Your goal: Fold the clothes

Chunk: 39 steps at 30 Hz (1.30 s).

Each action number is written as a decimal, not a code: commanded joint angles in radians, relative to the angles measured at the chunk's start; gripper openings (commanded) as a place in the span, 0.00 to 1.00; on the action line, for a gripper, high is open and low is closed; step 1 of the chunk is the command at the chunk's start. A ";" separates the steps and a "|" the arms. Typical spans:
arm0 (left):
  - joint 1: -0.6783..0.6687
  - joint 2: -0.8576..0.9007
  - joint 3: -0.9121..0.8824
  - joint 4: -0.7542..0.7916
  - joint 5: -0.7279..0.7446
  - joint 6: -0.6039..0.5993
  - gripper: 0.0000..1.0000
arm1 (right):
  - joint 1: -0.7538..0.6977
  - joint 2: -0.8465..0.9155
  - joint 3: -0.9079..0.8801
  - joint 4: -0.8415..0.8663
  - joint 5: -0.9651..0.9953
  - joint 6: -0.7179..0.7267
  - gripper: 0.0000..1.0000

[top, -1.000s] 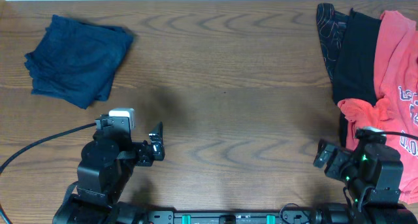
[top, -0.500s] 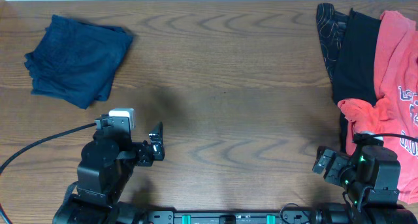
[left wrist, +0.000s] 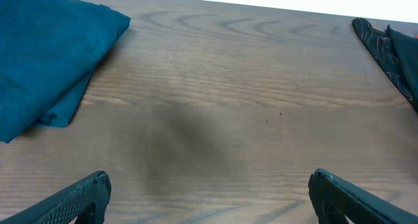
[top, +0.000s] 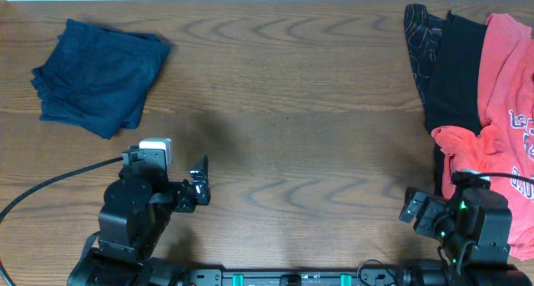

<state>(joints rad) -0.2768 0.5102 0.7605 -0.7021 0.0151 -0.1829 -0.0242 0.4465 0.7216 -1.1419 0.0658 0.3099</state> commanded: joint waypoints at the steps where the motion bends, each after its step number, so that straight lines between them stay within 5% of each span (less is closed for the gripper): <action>1: -0.003 -0.002 -0.007 0.000 -0.016 -0.005 0.98 | 0.013 -0.053 -0.032 -0.002 0.081 0.013 0.99; 11: -0.003 -0.002 -0.007 0.000 -0.016 -0.005 0.98 | 0.037 -0.249 -0.214 0.061 0.155 0.019 0.99; 24: -0.003 -0.002 -0.007 0.000 -0.016 -0.005 0.98 | 0.066 -0.360 -0.236 0.094 0.155 -0.001 0.99; 39: -0.003 -0.002 -0.007 0.000 -0.016 -0.005 0.98 | 0.061 -0.442 -0.583 1.017 0.019 -0.420 0.99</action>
<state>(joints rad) -0.2768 0.5102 0.7597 -0.7036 0.0151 -0.1829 0.0322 0.0177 0.1745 -0.1841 0.1196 -0.0067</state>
